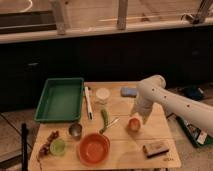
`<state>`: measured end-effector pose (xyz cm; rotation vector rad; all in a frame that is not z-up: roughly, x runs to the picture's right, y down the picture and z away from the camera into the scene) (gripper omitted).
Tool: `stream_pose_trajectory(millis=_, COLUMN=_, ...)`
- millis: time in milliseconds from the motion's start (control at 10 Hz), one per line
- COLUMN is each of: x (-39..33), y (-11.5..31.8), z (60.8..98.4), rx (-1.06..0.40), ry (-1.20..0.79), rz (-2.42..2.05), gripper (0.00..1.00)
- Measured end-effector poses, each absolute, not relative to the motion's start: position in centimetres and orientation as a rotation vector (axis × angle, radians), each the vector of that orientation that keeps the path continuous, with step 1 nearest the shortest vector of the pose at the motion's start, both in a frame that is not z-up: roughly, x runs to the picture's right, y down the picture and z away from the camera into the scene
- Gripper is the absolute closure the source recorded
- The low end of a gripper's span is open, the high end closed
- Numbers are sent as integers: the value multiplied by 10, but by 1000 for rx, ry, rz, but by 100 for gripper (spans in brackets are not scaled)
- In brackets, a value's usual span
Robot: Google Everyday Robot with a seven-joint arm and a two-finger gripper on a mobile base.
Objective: Place apple in paper cup
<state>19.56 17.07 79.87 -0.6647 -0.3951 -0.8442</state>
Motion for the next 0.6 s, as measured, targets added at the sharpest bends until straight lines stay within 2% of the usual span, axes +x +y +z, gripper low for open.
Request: stream_pose_trajectory(millis=600, x=195, y=171, z=798, rx=-672, ry=-393, rz=-828, gripper=43)
